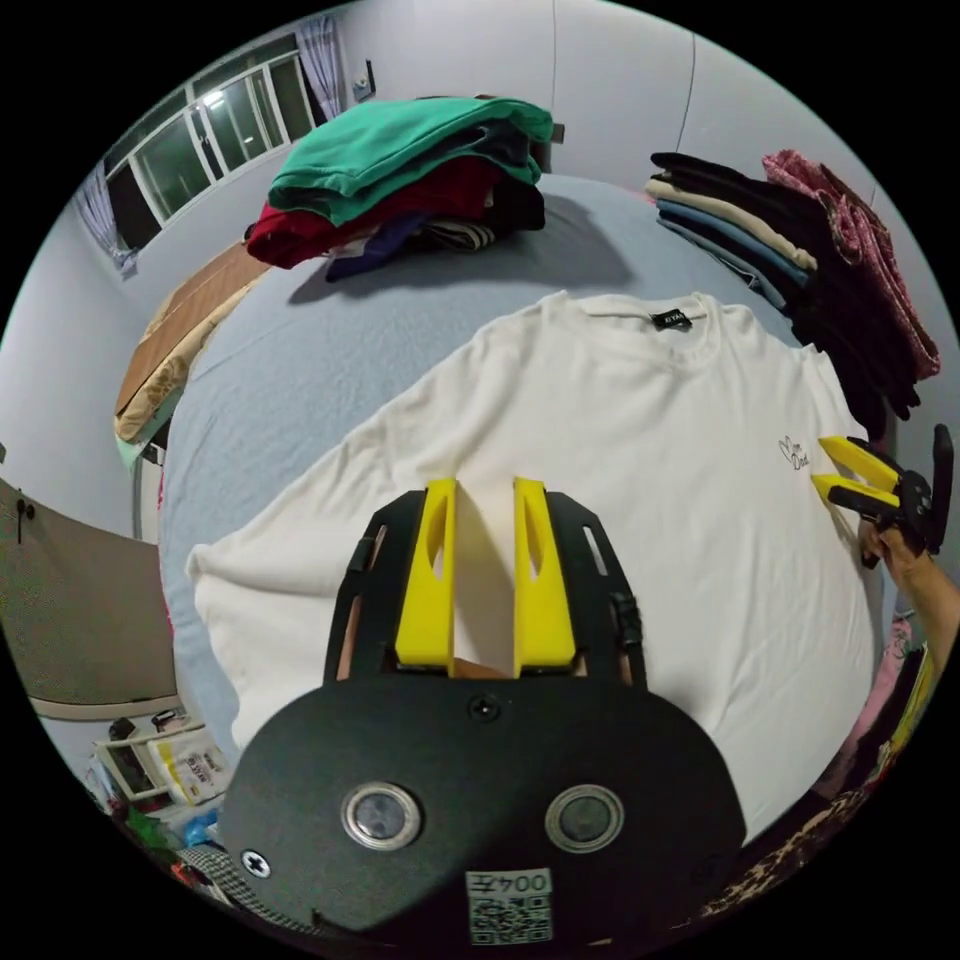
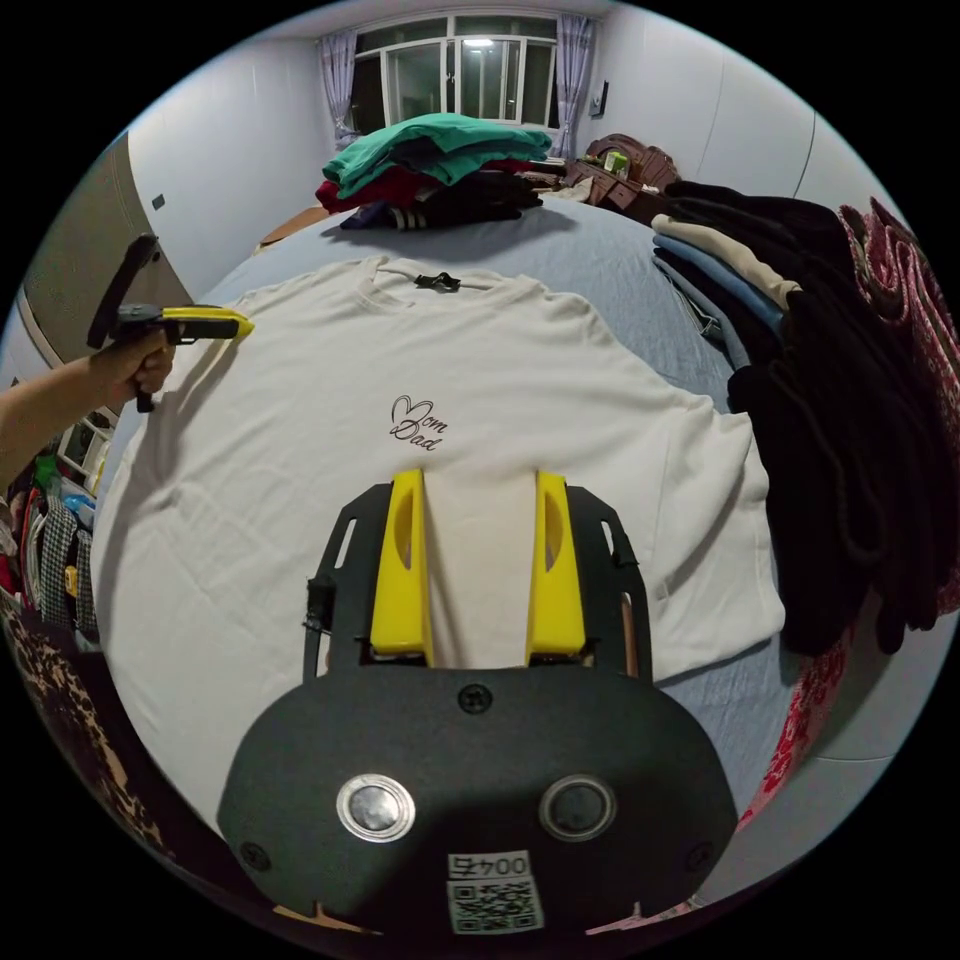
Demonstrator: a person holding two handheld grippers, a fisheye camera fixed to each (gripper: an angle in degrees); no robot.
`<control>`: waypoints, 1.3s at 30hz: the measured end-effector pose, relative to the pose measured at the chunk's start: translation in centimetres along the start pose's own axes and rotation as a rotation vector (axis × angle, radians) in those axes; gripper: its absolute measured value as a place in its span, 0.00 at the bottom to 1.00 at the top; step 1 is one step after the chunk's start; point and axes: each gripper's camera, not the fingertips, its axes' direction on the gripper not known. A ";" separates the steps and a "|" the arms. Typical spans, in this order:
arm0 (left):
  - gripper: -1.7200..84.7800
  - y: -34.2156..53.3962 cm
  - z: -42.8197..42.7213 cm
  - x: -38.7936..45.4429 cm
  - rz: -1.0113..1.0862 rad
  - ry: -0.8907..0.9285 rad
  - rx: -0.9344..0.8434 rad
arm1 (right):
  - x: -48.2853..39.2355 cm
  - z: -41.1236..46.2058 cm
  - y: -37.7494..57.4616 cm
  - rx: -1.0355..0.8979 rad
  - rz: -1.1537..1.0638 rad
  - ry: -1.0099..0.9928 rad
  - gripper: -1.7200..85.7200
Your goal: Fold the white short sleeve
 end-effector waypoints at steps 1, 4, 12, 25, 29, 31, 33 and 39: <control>0.12 -0.4 -0.7 -0.3 0.003 -0.010 0.041 | -0.1 0.0 0.1 0.000 0.000 0.000 0.20; 0.11 -1.9 -0.9 -1.7 0.004 -0.055 0.063 | -0.3 0.1 0.3 0.000 0.000 0.000 0.20; 0.07 -4.7 2.0 -6.3 -0.074 -0.084 0.007 | -0.6 0.3 0.5 0.001 -0.002 0.003 0.20; 0.04 -4.7 3.7 -8.2 -0.068 0.028 0.032 | -0.3 0.9 0.1 0.002 -0.002 0.007 0.20; 0.04 -4.7 3.9 -8.1 -0.053 0.023 0.038 | -0.1 1.1 -0.2 0.002 -0.003 0.009 0.20; 0.04 -4.9 4.1 -7.5 -0.009 -0.010 0.044 | 0.1 1.2 -0.4 0.002 -0.003 0.009 0.20; 0.03 -5.0 3.9 -7.1 -0.005 -0.087 0.051 | 0.3 1.2 -0.6 0.002 -0.003 0.009 0.20; 0.04 -4.4 4.6 -7.4 -0.070 -0.107 0.068 | 1.0 1.5 -1.3 0.003 -0.003 0.010 0.20</control>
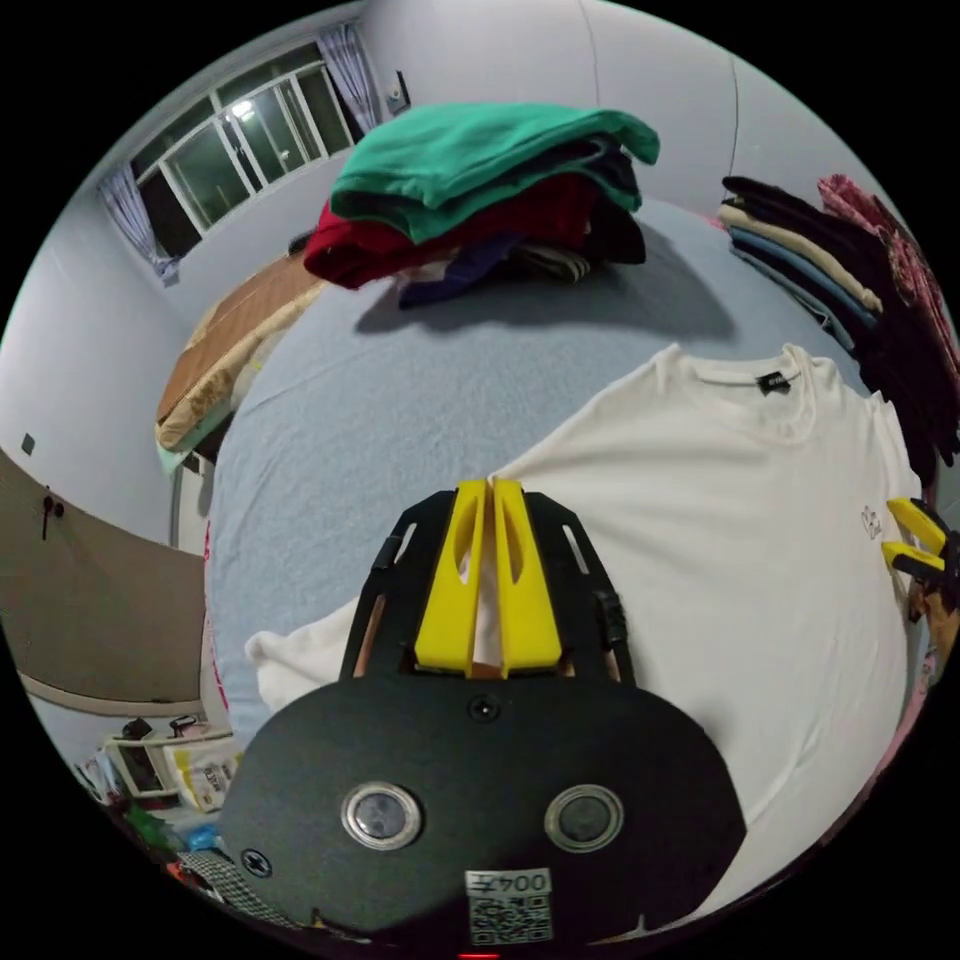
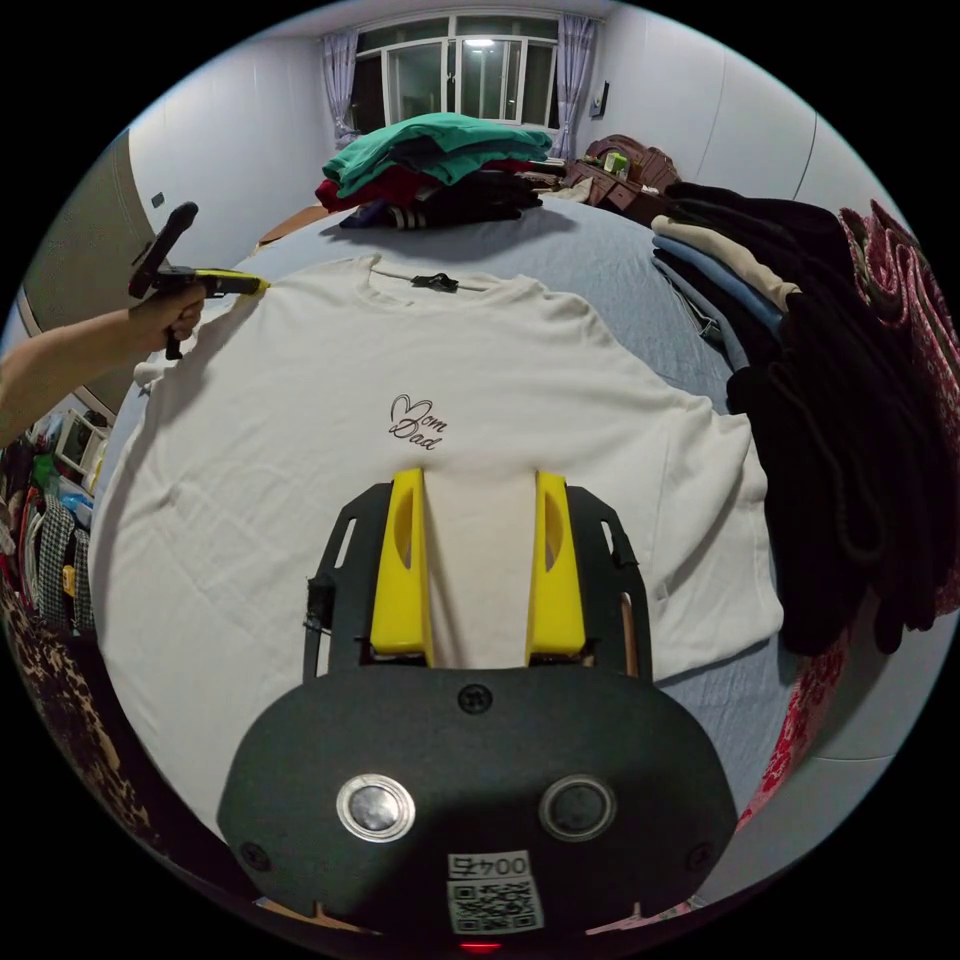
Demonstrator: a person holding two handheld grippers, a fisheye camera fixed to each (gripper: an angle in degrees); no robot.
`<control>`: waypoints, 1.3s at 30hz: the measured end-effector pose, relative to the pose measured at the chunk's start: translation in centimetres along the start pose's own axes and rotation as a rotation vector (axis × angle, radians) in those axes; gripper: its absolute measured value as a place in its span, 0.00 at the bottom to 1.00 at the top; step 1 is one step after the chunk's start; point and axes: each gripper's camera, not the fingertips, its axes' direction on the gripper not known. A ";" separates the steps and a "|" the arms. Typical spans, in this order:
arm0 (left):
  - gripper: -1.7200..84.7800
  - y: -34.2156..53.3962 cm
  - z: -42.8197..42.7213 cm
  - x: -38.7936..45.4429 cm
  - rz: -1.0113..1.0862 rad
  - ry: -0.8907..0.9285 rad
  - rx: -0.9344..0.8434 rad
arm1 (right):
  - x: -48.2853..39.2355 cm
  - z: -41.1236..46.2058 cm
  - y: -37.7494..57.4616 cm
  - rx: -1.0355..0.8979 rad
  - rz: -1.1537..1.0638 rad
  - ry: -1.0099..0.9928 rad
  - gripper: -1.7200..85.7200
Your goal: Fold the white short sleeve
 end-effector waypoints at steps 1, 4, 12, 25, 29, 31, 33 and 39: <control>0.04 -0.3 -0.1 0.0 -0.022 0.014 -0.022 | 0.2 0.1 -0.1 0.000 0.000 -0.001 0.20; 0.04 -0.6 -2.6 0.7 -0.068 0.008 0.049 | 0.7 0.2 -0.6 0.000 0.002 -0.004 0.20; 0.05 1.3 -1.2 9.1 0.115 0.100 -0.010 | 2.3 0.2 -2.1 -0.031 0.009 -0.030 0.19; 0.05 2.5 -1.6 12.8 0.153 0.013 0.047 | 9.8 1.6 -18.4 0.057 0.011 -0.082 0.14; 0.05 2.6 -1.7 13.4 0.151 0.017 0.047 | 10.7 4.8 -21.4 -0.042 -0.015 -0.096 0.14; 0.05 2.7 -1.8 13.7 0.149 0.022 0.047 | 11.2 6.3 -22.3 -0.073 -0.021 -0.102 0.13; 0.05 2.8 -1.9 14.0 0.150 0.020 0.047 | 11.5 6.7 -22.6 -0.067 -0.022 -0.097 0.13; 0.05 3.2 -2.0 15.0 0.152 0.015 0.048 | 11.1 7.8 -23.2 -0.082 -0.070 -0.050 0.08</control>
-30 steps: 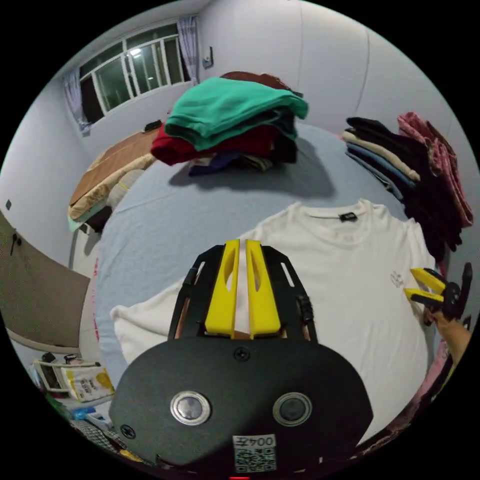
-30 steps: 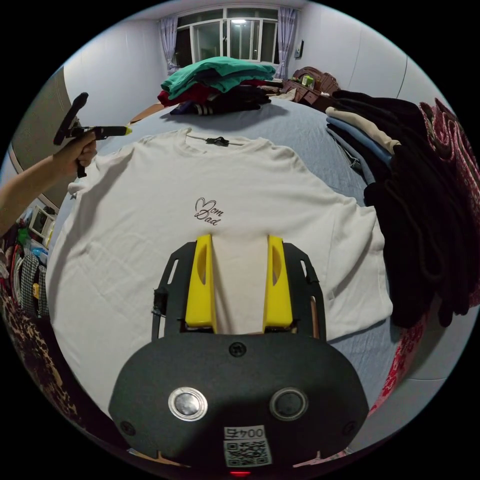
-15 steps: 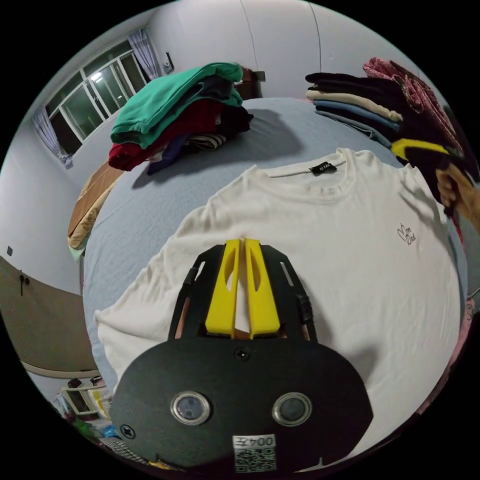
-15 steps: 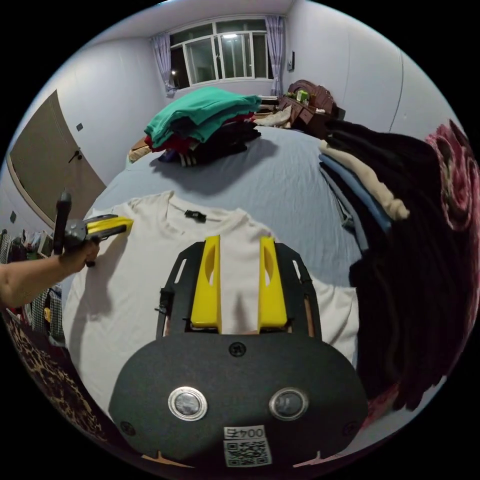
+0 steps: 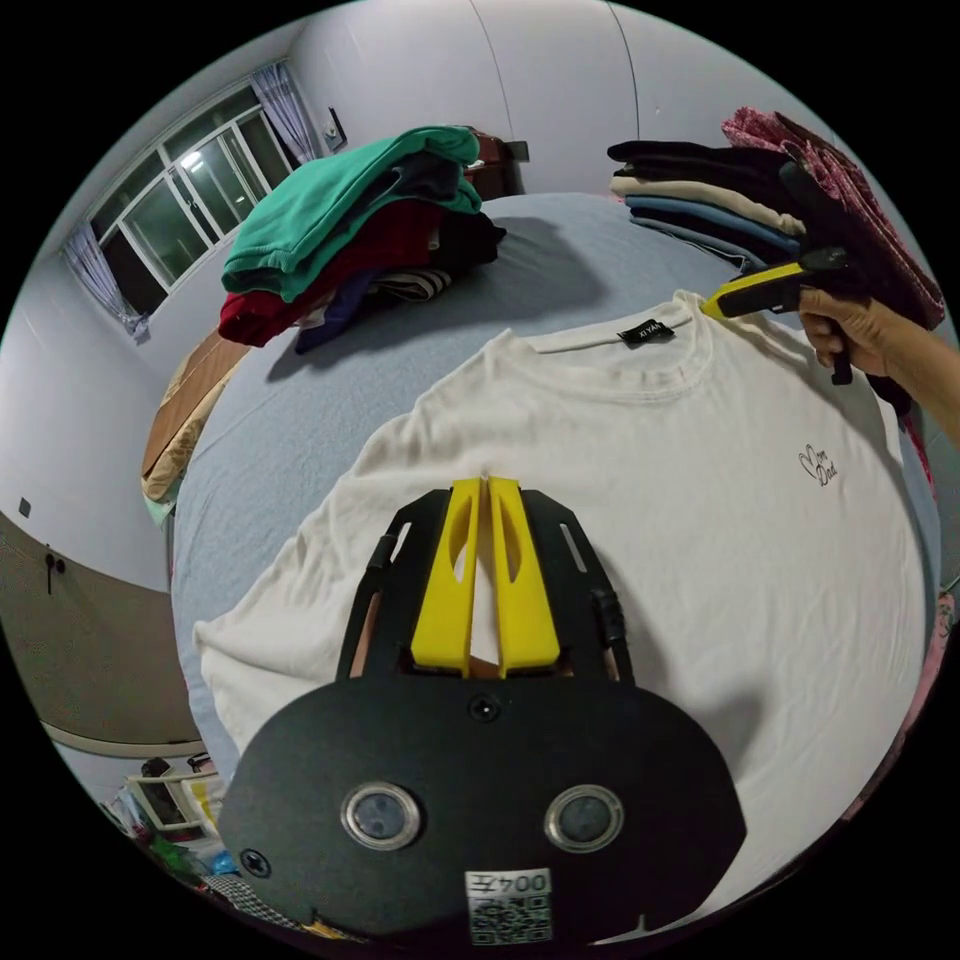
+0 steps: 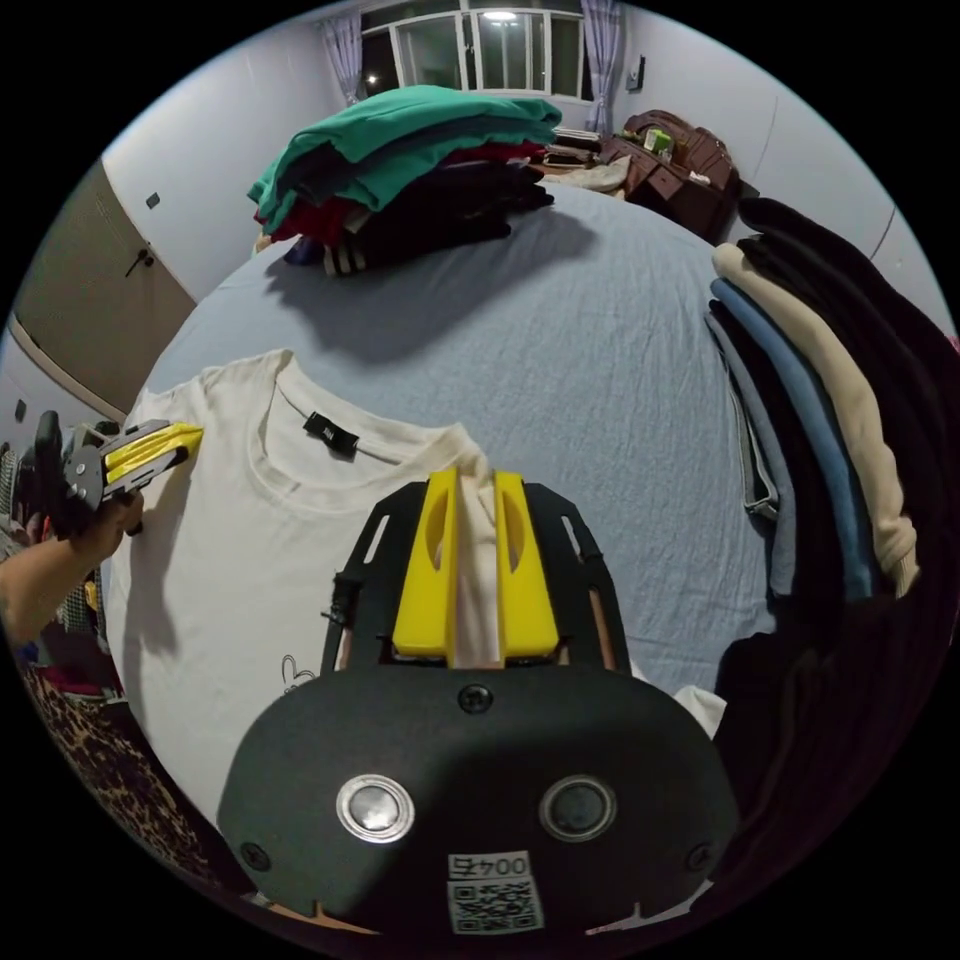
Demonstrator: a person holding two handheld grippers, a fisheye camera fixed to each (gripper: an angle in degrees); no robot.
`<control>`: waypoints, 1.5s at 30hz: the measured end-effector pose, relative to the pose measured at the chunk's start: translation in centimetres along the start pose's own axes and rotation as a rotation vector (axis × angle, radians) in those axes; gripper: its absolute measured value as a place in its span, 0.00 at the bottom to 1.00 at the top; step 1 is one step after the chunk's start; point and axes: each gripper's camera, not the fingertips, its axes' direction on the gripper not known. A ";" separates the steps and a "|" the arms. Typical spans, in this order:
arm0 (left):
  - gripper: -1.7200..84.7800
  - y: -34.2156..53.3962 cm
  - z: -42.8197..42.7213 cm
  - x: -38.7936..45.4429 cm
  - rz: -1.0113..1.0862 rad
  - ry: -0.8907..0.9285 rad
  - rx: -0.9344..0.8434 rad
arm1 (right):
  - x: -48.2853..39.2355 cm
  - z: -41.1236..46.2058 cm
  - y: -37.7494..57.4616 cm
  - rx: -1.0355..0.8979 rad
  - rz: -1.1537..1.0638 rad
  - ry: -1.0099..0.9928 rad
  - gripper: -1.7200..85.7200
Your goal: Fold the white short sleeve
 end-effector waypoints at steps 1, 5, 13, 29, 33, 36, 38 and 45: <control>0.05 0.0 0.0 0.2 0.002 -0.003 0.000 | 0.0 0.0 -0.2 0.000 -0.005 0.008 0.06; 0.04 0.2 -0.2 0.8 0.007 -0.014 0.000 | 0.9 0.2 -1.0 -0.012 0.012 -0.007 0.04; 0.04 0.6 -0.5 1.8 0.014 -0.029 0.000 | 2.5 -1.2 -1.1 0.024 0.035 -0.036 0.11; 0.04 2.0 -1.3 1.9 0.017 -0.038 -0.001 | 3.7 -2.1 0.9 0.001 -0.007 -0.057 0.11; 0.05 2.5 -1.6 1.4 0.016 -0.035 -0.001 | 2.7 -1.9 0.2 -0.030 -0.003 0.012 0.05; 0.05 2.9 -1.8 1.0 0.017 -0.036 -0.001 | 2.8 -2.1 0.5 -0.001 0.060 -0.030 0.05; 0.05 3.1 -1.9 0.8 0.017 -0.036 -0.001 | 2.2 -2.4 0.3 -0.023 0.083 -0.005 0.07; 0.05 4.2 -2.5 -0.9 0.012 -0.026 -0.002 | -5.7 -6.2 2.6 -0.057 0.050 0.009 0.13</control>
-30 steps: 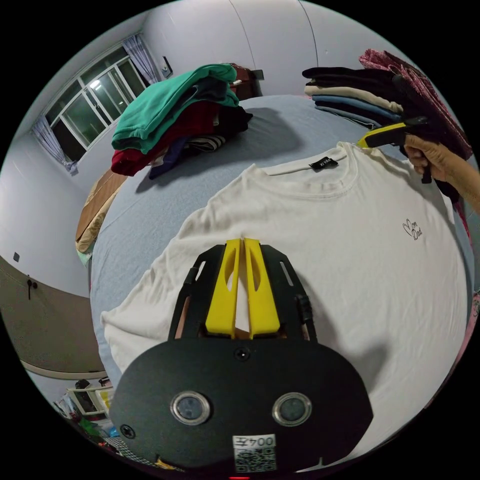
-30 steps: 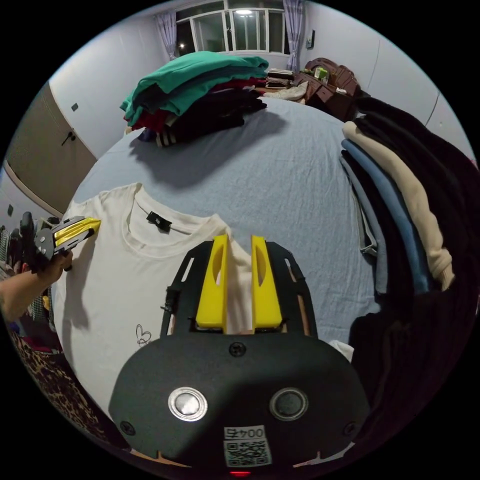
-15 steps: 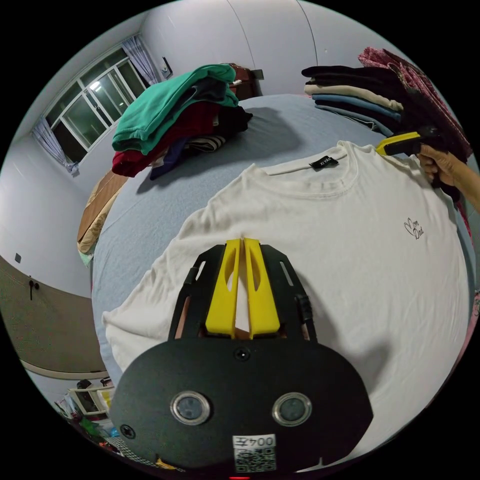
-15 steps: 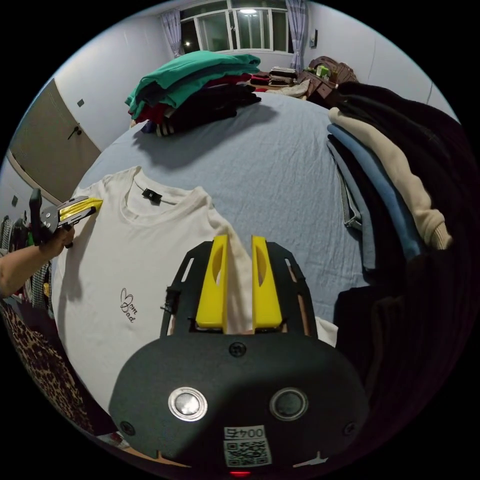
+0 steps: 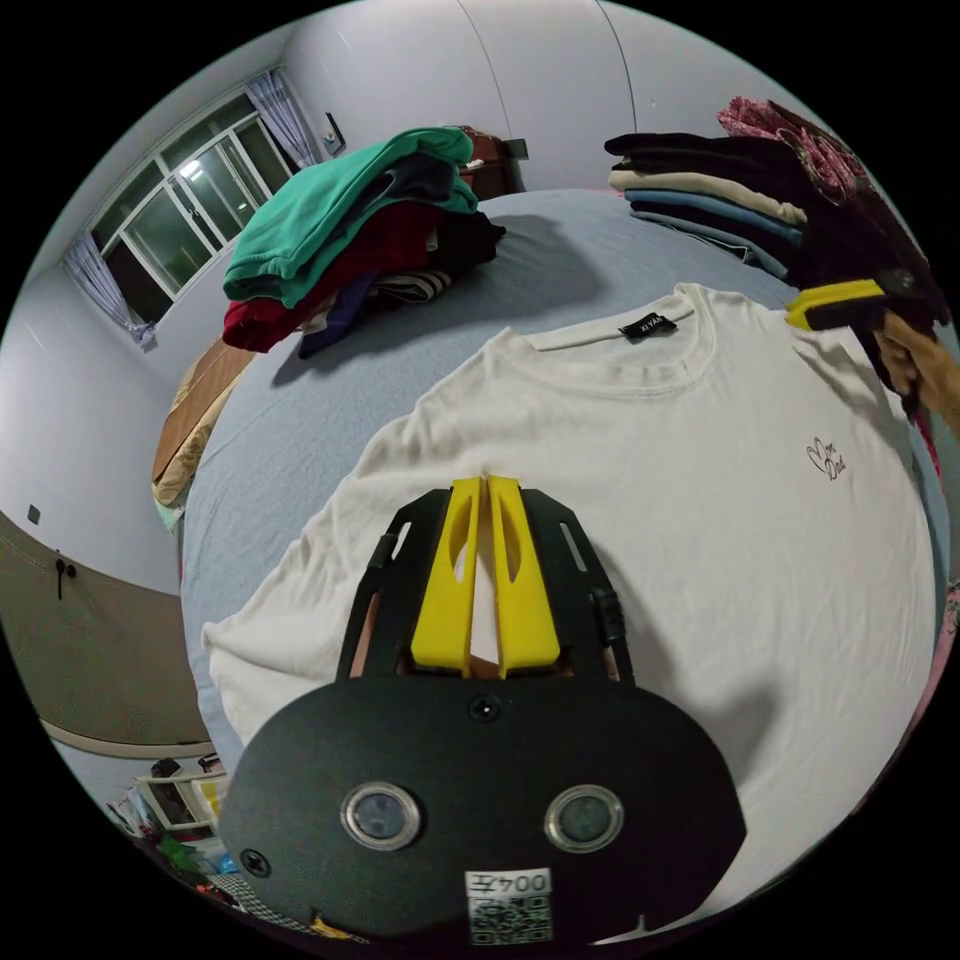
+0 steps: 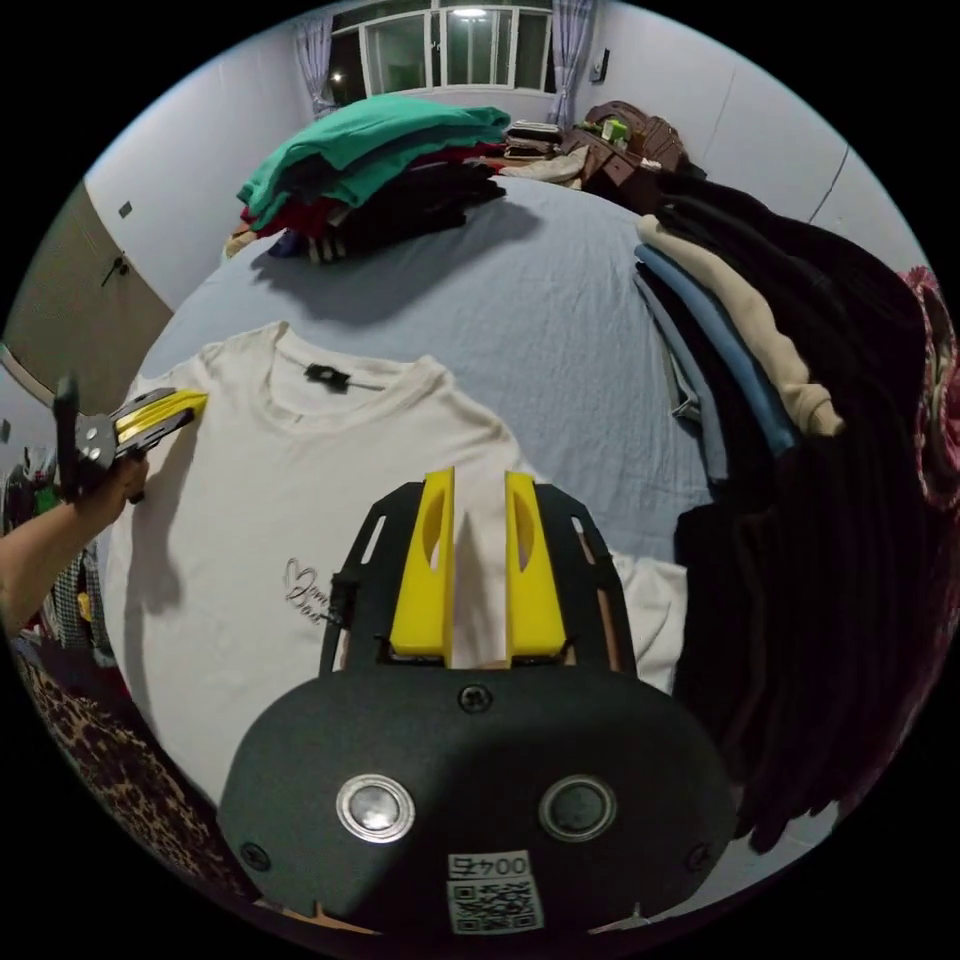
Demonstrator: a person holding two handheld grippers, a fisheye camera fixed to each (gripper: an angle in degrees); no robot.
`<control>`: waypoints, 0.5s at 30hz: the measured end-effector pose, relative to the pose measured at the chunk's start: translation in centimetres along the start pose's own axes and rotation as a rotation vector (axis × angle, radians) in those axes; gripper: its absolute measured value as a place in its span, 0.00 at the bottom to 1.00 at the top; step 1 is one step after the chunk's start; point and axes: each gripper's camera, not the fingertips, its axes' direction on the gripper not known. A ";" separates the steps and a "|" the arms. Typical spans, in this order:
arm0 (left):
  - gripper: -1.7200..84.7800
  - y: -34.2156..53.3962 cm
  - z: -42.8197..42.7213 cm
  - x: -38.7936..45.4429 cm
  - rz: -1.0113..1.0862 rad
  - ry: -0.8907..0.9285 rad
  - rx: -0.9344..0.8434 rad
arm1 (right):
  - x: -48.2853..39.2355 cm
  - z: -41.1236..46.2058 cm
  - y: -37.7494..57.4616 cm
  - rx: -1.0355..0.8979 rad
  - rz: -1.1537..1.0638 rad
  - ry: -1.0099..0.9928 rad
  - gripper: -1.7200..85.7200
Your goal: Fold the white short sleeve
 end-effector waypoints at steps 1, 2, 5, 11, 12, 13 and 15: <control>0.04 0.2 -0.1 -0.3 -0.001 0.003 0.000 | -1.9 -0.3 0.9 0.005 -0.020 -0.014 0.13; 0.05 0.3 -0.1 -0.5 -0.002 0.004 0.000 | -2.8 -0.3 1.4 0.005 -0.025 -0.018 0.14; 0.05 0.9 -0.4 -1.4 -0.003 0.007 0.000 | -6.4 0.2 3.1 -0.003 -0.030 -0.031 0.15; 0.05 2.0 -0.8 -3.6 -0.014 0.027 -0.001 | -9.5 1.1 5.4 0.124 0.038 0.020 0.15; 0.05 2.3 -0.9 -4.1 -0.019 0.036 -0.001 | -10.0 1.1 5.7 0.147 0.040 0.024 0.15; 0.05 2.5 -1.0 -4.7 -0.023 0.044 -0.001 | -10.6 1.1 5.6 0.146 0.036 0.034 0.15; 0.05 2.8 -1.2 -5.6 -0.030 0.056 -0.001 | -11.2 1.1 5.5 0.141 0.038 0.031 0.15</control>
